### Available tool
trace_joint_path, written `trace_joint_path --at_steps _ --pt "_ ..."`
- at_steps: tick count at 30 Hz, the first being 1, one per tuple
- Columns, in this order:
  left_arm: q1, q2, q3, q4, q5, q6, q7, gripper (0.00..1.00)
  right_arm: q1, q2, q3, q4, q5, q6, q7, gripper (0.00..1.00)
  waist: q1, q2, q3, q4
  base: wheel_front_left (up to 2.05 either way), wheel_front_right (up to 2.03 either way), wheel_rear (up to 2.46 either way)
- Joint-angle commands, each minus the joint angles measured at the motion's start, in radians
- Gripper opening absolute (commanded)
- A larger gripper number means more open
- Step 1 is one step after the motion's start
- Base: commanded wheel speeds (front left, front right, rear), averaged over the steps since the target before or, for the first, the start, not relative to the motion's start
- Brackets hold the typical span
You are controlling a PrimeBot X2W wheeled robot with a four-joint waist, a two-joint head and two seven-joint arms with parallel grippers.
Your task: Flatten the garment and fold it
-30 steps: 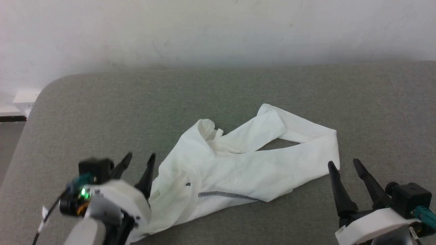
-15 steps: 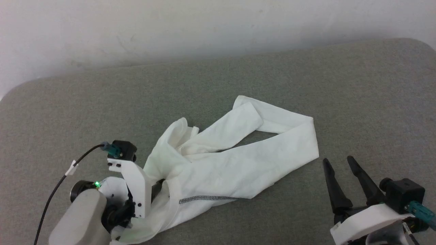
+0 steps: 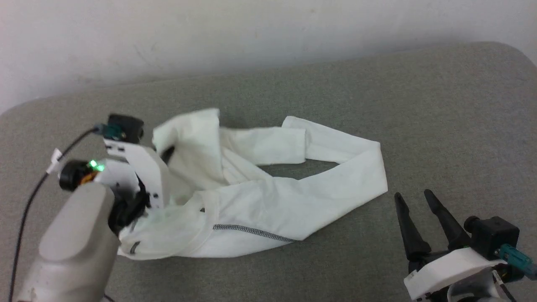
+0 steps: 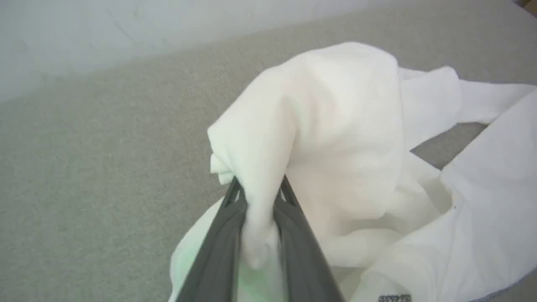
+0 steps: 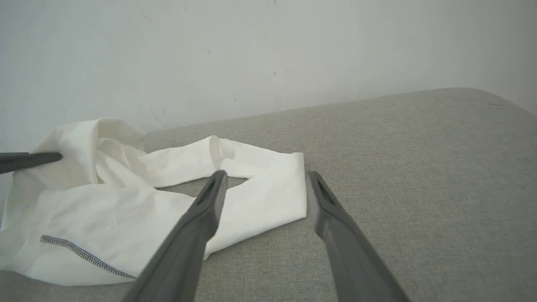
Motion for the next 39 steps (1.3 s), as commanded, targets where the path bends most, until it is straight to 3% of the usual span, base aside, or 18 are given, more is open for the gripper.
trace_joint_path --at_steps 1,8,13,14,16,17,23,26,33,39 --pt "-0.064 0.014 0.024 -0.002 0.018 0.019 -0.048 0.00 -0.021 0.004 0.007 -0.004 0.006 0.000 -0.005 1.00 -0.0001 0.0000 0.014 -0.004 0.00 0.00 0.00" --pt "-0.179 0.027 0.078 0.112 0.030 0.054 -0.156 0.00 -0.057 0.004 0.043 0.003 0.013 0.000 -0.012 1.00 -0.0001 0.0000 0.063 -0.040 0.00 0.00 0.00" --pt "-0.221 0.034 0.119 0.284 0.019 0.078 -0.236 0.00 -0.085 0.004 0.061 0.021 0.023 0.000 -0.027 1.00 -0.0001 0.0000 0.098 -0.072 0.00 0.00 0.00" --pt "-0.221 0.030 0.119 0.322 0.011 0.070 -0.230 0.08 -0.089 0.004 0.063 0.026 0.024 0.000 -0.029 1.00 -0.0001 0.0000 0.101 -0.077 0.00 0.00 0.00" --pt "-0.226 0.020 0.134 0.378 -0.015 0.054 -0.241 0.49 -0.094 0.004 0.066 0.034 0.027 0.000 -0.035 1.00 -0.0001 0.0000 0.106 -0.080 0.00 0.00 0.00" --pt "-0.228 0.016 0.139 0.398 -0.022 0.050 -0.247 1.00 -0.095 0.004 0.066 0.038 0.028 0.000 -0.038 1.00 -0.0001 0.0000 0.106 -0.081 0.00 0.00 0.00" --pt "-0.223 0.001 0.140 0.441 -0.031 0.021 -0.332 1.00 -0.081 0.004 0.046 0.053 0.029 0.000 -0.047 1.00 -0.0001 0.0000 0.085 -0.054 0.00 0.00 0.00" --pt "-0.202 -0.004 0.127 0.427 -0.038 0.003 -0.315 1.00 -0.066 0.004 0.037 0.056 0.029 0.000 -0.043 1.00 -0.0001 0.0000 0.060 -0.029 0.00 0.00 0.00" --pt "-0.121 0.037 0.079 0.304 -0.084 -0.037 -0.096 1.00 -0.035 0.004 0.022 0.039 0.023 0.000 -0.026 1.00 -0.0001 0.0000 0.020 0.033 0.00 0.00 0.00" --pt "-0.003 0.106 0.063 0.117 -0.133 -0.030 0.102 1.00 -0.026 0.004 0.023 0.028 0.025 0.000 -0.017 1.00 -0.0001 0.0000 0.010 0.053 0.00 0.00 0.00"
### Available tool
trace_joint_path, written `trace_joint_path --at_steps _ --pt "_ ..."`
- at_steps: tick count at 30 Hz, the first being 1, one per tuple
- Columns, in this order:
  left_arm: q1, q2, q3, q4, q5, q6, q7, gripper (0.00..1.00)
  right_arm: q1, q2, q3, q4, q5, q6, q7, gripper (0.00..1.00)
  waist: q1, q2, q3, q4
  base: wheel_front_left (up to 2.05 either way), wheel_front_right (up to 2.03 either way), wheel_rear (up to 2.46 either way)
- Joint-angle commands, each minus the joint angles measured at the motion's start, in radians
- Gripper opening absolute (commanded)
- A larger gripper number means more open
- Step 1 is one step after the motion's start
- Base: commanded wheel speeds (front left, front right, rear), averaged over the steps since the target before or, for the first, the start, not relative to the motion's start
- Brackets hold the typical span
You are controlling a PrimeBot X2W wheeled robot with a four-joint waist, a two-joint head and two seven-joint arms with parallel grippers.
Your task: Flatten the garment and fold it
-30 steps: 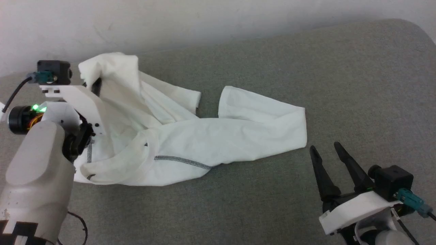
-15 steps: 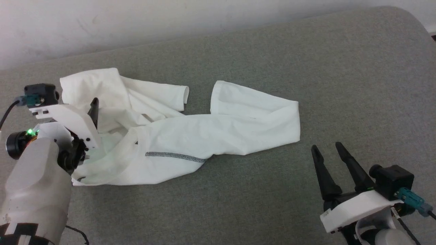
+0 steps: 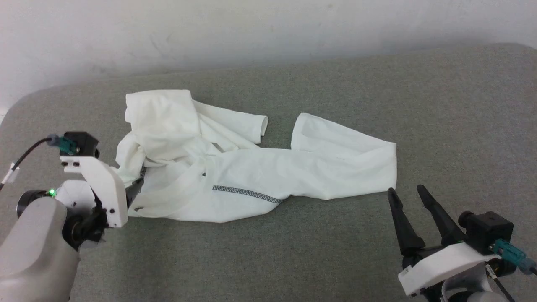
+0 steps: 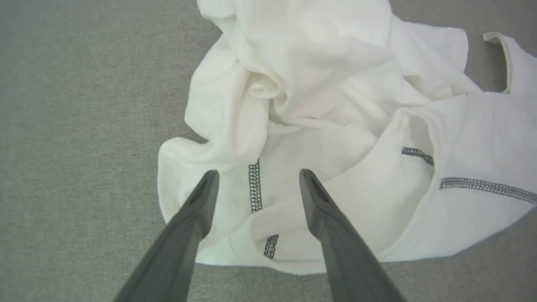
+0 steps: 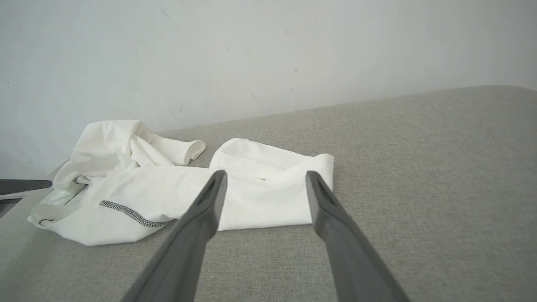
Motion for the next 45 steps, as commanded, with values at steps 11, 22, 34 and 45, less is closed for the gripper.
trace_joint_path --at_steps 11,22,34,45 --pt "0.133 0.051 -0.013 -0.182 -0.016 0.099 0.144 0.53 -0.010 0.003 0.015 -0.002 0.003 0.000 0.002 1.00 0.0002 0.0000 0.026 -0.013 0.00 0.00 0.00" --pt "0.150 0.098 -0.029 -0.262 0.035 0.140 0.145 0.00 0.001 0.003 -0.002 0.010 0.010 0.000 -0.014 1.00 0.0002 0.0000 0.002 -0.001 0.00 0.00 0.00" --pt "0.188 0.104 -0.007 -0.330 0.027 0.181 0.111 0.00 0.005 0.003 0.002 -0.002 0.002 0.000 0.000 1.00 0.0002 0.0000 -0.016 0.015 0.00 0.00 0.00" --pt "0.143 0.089 -0.017 -0.265 0.017 0.170 0.118 1.00 -0.004 0.003 0.013 -0.010 0.000 0.000 0.005 1.00 0.0002 0.0000 0.006 -0.014 0.00 0.00 0.00"
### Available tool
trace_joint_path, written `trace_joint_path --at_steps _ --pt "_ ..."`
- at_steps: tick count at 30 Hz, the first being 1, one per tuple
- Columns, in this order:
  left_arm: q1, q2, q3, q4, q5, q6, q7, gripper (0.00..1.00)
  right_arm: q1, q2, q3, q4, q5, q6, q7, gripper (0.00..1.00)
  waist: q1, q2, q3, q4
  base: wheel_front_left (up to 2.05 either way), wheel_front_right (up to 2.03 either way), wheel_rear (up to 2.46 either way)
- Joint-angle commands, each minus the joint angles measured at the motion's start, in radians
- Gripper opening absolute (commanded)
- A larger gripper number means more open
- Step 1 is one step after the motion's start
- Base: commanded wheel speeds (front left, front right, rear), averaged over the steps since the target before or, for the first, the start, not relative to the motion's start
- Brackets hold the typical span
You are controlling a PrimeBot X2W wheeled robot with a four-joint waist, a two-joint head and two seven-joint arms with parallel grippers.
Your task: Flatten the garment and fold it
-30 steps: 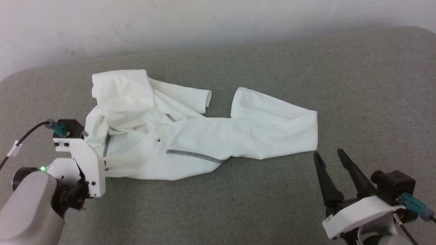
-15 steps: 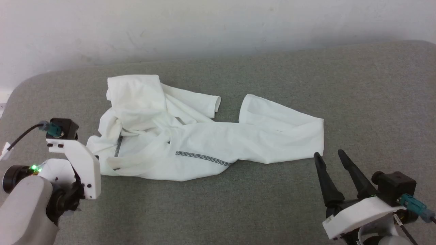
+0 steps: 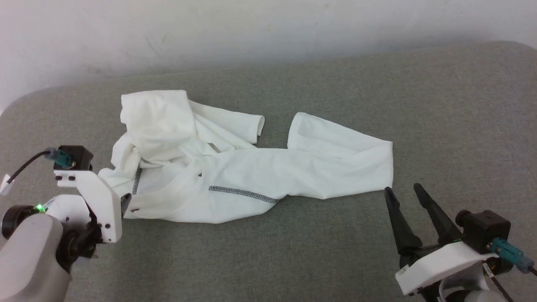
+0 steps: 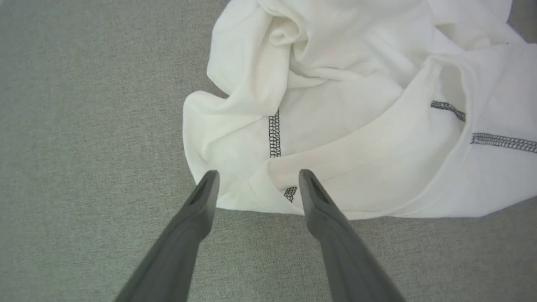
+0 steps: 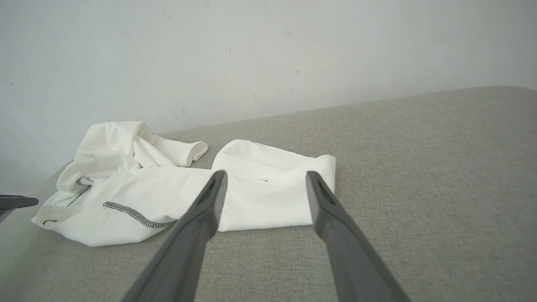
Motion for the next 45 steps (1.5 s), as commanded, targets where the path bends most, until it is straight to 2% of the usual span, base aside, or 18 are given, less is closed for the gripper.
trace_joint_path --at_steps 1,6,13,14,15,16,17,21,26,31,36,38,41,45 --pt "-0.022 -0.007 -0.009 0.021 0.007 -0.008 0.005 1.00 -0.004 0.003 0.007 -0.007 -0.006 0.000 0.004 1.00 0.0000 0.0000 0.009 -0.010 0.00 0.00 0.00" --pt "-0.058 -0.015 -0.030 0.086 0.011 -0.023 0.027 1.00 -0.009 0.003 0.011 -0.004 -0.005 0.000 0.005 1.00 0.0000 0.0000 0.024 -0.024 0.00 0.00 0.00" --pt "-0.077 -0.007 -0.056 0.144 0.028 -0.018 0.063 1.00 -0.008 0.003 0.007 -0.003 -0.005 0.000 0.006 1.00 0.0000 0.0000 0.030 -0.030 0.00 0.00 0.00" --pt "-0.077 -0.008 -0.058 0.149 0.029 -0.016 0.067 0.93 -0.010 0.003 0.007 -0.004 -0.005 0.000 0.006 1.00 0.0000 0.0000 0.030 -0.030 0.00 0.00 0.00" --pt "-0.078 -0.008 -0.062 0.151 0.032 -0.013 0.069 0.47 -0.012 0.003 0.008 -0.004 -0.006 0.000 0.006 1.00 0.0000 0.0000 0.030 -0.030 0.00 0.00 0.00" --pt "-0.079 -0.007 -0.062 0.149 0.037 -0.010 0.060 0.07 -0.013 0.003 0.009 -0.004 -0.006 0.000 0.006 1.00 0.0000 0.0000 0.029 -0.030 0.00 0.00 0.00" --pt "-0.079 -0.009 -0.061 0.149 0.036 -0.008 0.054 0.00 -0.014 0.003 0.010 -0.004 -0.007 0.000 0.006 1.00 0.0000 0.0000 0.028 -0.029 0.00 0.00 0.00" --pt "-0.080 -0.011 -0.058 0.136 0.039 -0.011 0.021 0.00 -0.012 0.003 0.008 -0.004 -0.008 0.000 0.007 1.00 0.0000 0.0000 0.023 -0.025 0.00 0.00 0.00" --pt "-0.053 -0.009 -0.024 0.062 0.047 0.014 -0.099 0.00 0.005 0.003 -0.004 -0.002 -0.008 0.000 0.009 1.00 0.0000 0.0000 0.002 -0.011 0.00 0.00 0.00" --pt "0.097 -0.020 0.021 -0.100 0.030 0.084 -0.201 0.00 0.026 0.003 -0.019 0.001 -0.006 0.000 0.013 1.00 0.0000 0.0000 -0.022 0.012 0.00 0.00 0.00" --pt "0.356 -0.052 0.043 -0.305 0.019 0.208 -0.258 0.00 0.036 0.003 -0.015 0.002 -0.007 0.000 0.023 1.00 0.0000 0.0000 -0.038 0.033 0.00 0.00 0.00" --pt "0.447 -0.072 0.043 -0.364 0.012 0.245 -0.276 0.00 0.041 0.003 -0.017 0.002 -0.007 0.000 0.028 1.00 0.0000 0.0000 -0.044 0.046 0.00 0.00 0.00" --pt "0.552 -0.099 0.028 -0.405 0.003 0.278 -0.287 0.00 0.050 0.003 -0.013 0.002 -0.009 0.000 0.038 1.00 0.0000 0.0000 -0.055 0.062 0.00 0.00 0.00" --pt "0.633 -0.123 -0.001 -0.379 -0.014 0.281 -0.288 0.00 0.057 0.003 -0.006 0.005 -0.012 0.000 0.052 1.00 0.0000 0.0000 -0.074 0.077 0.00 0.00 0.00"
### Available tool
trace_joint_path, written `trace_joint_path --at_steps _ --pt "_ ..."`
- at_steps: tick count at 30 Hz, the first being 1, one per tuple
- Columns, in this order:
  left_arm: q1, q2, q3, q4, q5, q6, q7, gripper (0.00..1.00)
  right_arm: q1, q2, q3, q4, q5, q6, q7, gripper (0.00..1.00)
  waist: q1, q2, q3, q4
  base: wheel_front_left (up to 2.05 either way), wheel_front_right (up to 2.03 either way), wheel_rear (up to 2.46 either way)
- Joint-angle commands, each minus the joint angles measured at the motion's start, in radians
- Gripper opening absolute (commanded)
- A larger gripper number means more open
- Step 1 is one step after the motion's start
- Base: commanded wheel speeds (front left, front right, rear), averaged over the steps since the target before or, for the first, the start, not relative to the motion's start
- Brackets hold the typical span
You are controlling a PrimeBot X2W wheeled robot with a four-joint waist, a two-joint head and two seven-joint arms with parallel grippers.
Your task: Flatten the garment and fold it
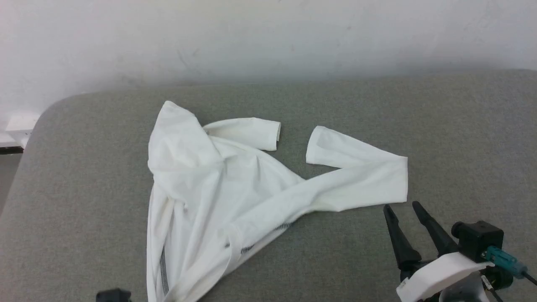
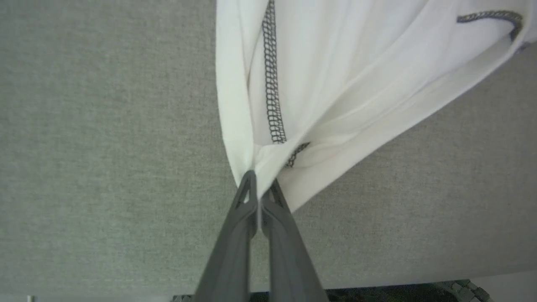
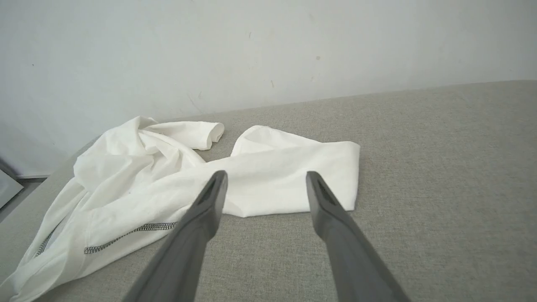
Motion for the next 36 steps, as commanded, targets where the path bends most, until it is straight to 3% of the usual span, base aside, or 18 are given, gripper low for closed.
trace_joint_path --at_steps 1,4,5,6,9,13,16,24,36 --pt "0.020 -0.010 -0.004 0.018 -0.012 0.003 -0.002 0.00 0.013 0.003 0.003 0.000 -0.006 0.000 0.003 1.00 0.0001 0.0000 -0.016 0.012 0.00 0.00 0.00" --pt "0.050 -0.034 -0.015 0.061 -0.035 -0.005 -0.003 0.00 0.017 0.003 0.009 -0.001 -0.005 0.000 0.010 1.00 0.0001 0.0000 -0.024 0.013 0.00 0.00 0.00" --pt "0.058 -0.042 -0.021 0.074 -0.048 -0.013 0.003 0.24 0.018 0.003 0.011 -0.002 -0.005 0.000 0.012 1.00 0.0001 0.0000 -0.026 0.013 0.00 0.00 0.00" --pt "0.061 -0.050 -0.021 0.082 -0.053 -0.018 -0.006 1.00 0.020 0.003 0.012 -0.003 -0.006 0.000 0.013 1.00 0.0001 0.0000 -0.027 0.012 0.00 0.00 0.00" --pt "0.050 -0.074 -0.006 0.086 -0.059 -0.028 -0.059 1.00 0.024 0.003 0.010 -0.009 -0.007 0.000 0.016 1.00 0.0001 0.0000 -0.026 0.013 0.00 0.00 0.00" --pt "0.006 -0.101 0.051 0.060 -0.038 -0.032 -0.208 1.00 0.025 0.003 0.001 -0.013 -0.003 0.000 0.019 1.00 0.0001 0.0000 -0.019 0.015 0.00 0.00 0.00" --pt "-0.032 -0.129 0.087 0.034 -0.040 -0.061 -0.319 1.00 0.006 0.003 0.001 0.004 0.005 0.000 0.022 1.00 0.0001 0.0000 -0.013 0.016 0.00 0.00 0.00" --pt "-0.142 -0.148 0.120 -0.016 0.064 -0.079 -0.542 1.00 -0.176 -0.044 0.074 0.163 0.027 0.000 0.103 1.00 0.0001 0.0000 0.009 0.041 0.00 0.00 0.00" --pt "-0.209 -0.241 0.128 0.019 0.144 -0.118 -0.591 1.00 -0.518 -0.168 0.130 0.544 0.098 0.000 0.319 1.00 0.0001 0.0000 0.080 0.165 0.00 0.00 0.00"
